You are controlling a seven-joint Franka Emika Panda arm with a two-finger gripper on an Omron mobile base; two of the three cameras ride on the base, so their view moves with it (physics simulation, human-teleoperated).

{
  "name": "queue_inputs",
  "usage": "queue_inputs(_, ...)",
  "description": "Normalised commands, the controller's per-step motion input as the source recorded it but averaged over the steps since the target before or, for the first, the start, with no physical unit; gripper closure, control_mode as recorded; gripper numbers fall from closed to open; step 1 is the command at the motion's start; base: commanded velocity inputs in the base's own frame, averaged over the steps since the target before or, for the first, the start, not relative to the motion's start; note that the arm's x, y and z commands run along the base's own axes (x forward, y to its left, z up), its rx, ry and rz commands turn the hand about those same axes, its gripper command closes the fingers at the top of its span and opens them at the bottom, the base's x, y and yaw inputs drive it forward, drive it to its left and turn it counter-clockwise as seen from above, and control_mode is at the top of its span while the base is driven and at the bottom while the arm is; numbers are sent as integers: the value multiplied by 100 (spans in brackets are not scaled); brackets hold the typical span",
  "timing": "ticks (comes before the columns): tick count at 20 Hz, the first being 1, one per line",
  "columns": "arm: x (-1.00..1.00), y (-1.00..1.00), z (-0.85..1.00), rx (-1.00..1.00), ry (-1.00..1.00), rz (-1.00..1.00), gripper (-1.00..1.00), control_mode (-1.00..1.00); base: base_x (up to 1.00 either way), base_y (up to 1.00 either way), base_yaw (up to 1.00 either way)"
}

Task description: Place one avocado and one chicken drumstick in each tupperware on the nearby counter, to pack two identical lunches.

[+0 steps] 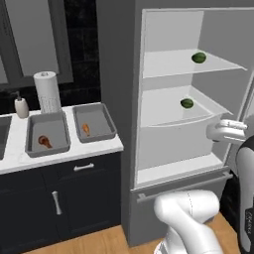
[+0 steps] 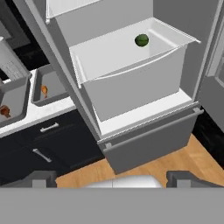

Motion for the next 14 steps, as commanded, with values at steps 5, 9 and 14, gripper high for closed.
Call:
queue_inputs(5,0,0,0,0,0,0,-100,100,65,-31,0)
queue_inputs(9,0,0,0,0,0,0,-100,100,35,-42,0)
queue_inputs(14,0,0,0,0,0,0,-100,100,0,-57,0)
